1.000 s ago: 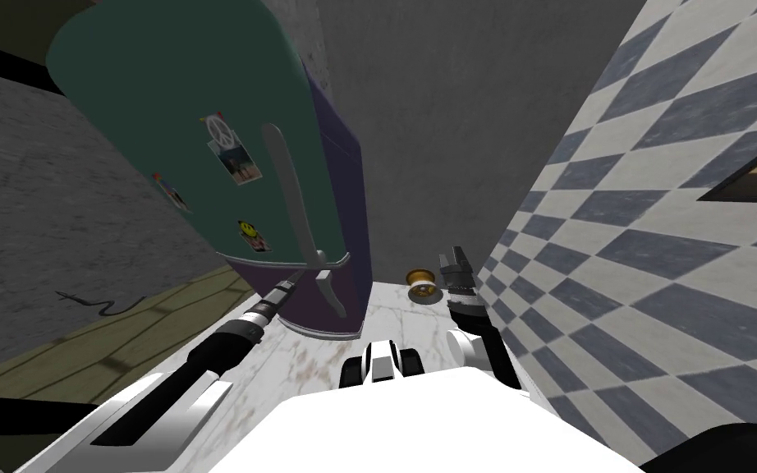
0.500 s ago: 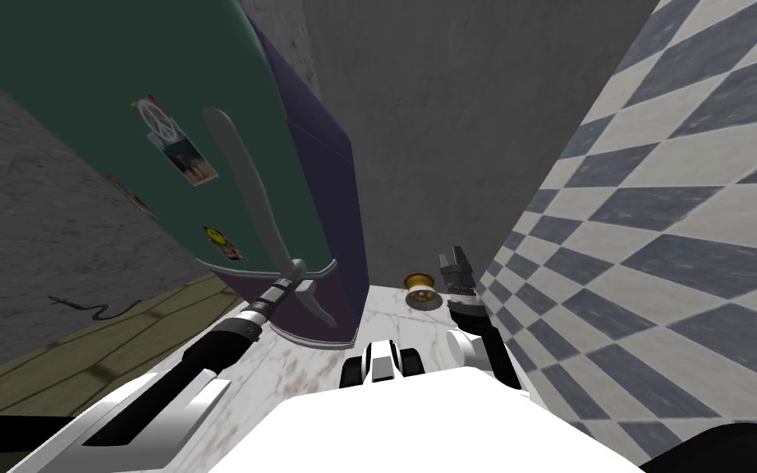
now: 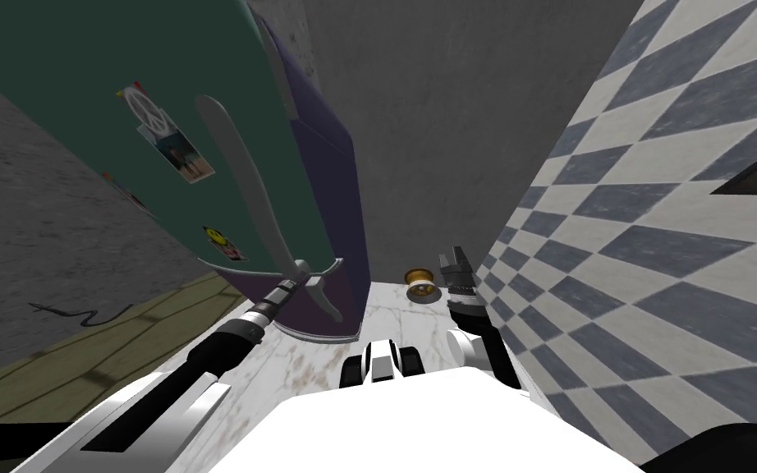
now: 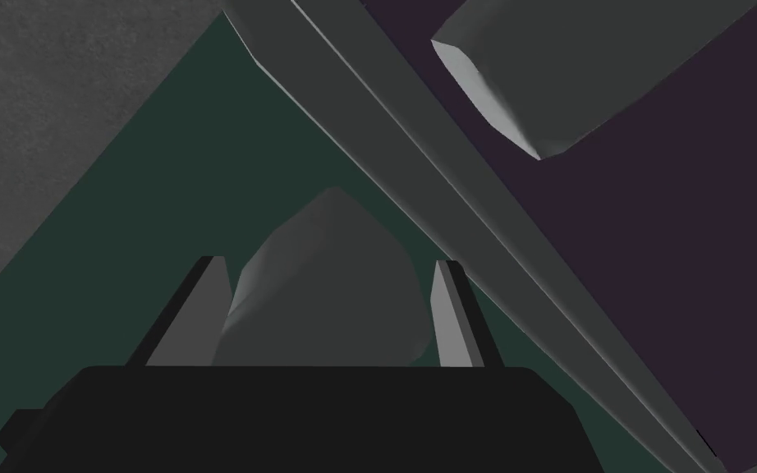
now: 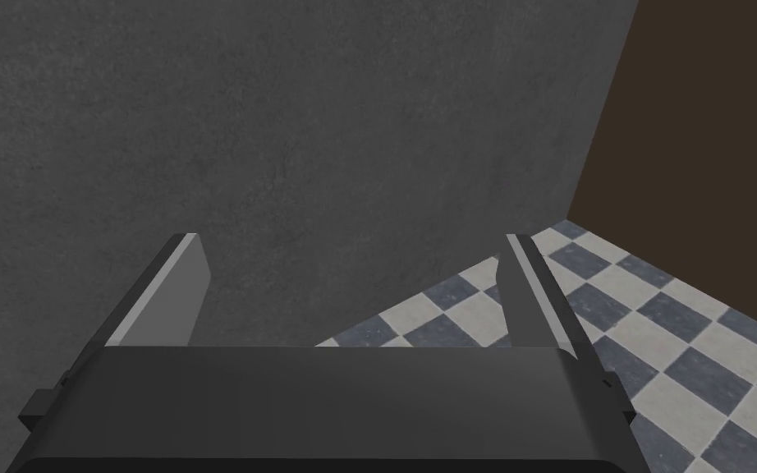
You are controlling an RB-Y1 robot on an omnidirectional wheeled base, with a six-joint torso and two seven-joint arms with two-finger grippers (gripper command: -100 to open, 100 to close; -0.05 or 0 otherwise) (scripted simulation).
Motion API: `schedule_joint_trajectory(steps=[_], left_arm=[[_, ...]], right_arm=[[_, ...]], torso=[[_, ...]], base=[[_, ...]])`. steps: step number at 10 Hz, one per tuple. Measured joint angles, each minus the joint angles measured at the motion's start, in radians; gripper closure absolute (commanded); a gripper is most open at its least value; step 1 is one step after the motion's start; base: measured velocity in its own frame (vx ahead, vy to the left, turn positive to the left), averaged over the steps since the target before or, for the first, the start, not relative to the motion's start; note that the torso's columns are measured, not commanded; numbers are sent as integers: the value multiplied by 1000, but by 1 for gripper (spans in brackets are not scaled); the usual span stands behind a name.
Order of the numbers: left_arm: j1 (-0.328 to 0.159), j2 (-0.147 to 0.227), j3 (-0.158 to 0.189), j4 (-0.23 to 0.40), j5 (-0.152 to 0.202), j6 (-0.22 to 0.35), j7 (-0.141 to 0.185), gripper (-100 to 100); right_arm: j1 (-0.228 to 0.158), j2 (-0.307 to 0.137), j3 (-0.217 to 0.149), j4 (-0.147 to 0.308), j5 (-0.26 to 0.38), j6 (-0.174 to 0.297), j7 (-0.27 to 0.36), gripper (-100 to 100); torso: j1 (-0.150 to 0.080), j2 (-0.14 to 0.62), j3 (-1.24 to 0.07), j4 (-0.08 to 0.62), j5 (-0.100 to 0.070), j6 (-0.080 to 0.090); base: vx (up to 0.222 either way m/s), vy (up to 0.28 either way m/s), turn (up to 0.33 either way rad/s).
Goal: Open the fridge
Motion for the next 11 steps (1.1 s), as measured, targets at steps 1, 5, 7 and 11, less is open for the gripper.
schedule_joint_trajectory(steps=[1,5,7,11], left_arm=[[5,12,-9,-3,5,-13,-2,100],[35,68,-38,-30,26,-60,-8,100],[36,91,-51,-42,34,-74,-11,100],[48,141,-76,-59,53,-114,-14,100]], right_arm=[[0,0,0,0,0,0,0,0],[0,0,0,0,0,0,0,0],[0,0,0,0,0,0,0,0],[0,0,0,0,0,0,0,0]], torso=[[0,-2,-2,0,-1,-1],[-6,-11,-10,0,-6,1],[-9,-10,-8,1,-6,1],[-17,-11,-7,-2,-5,4]], base=[[-293,259,-82],[-250,240,-67],[-177,210,-56],[-179,209,-73]])
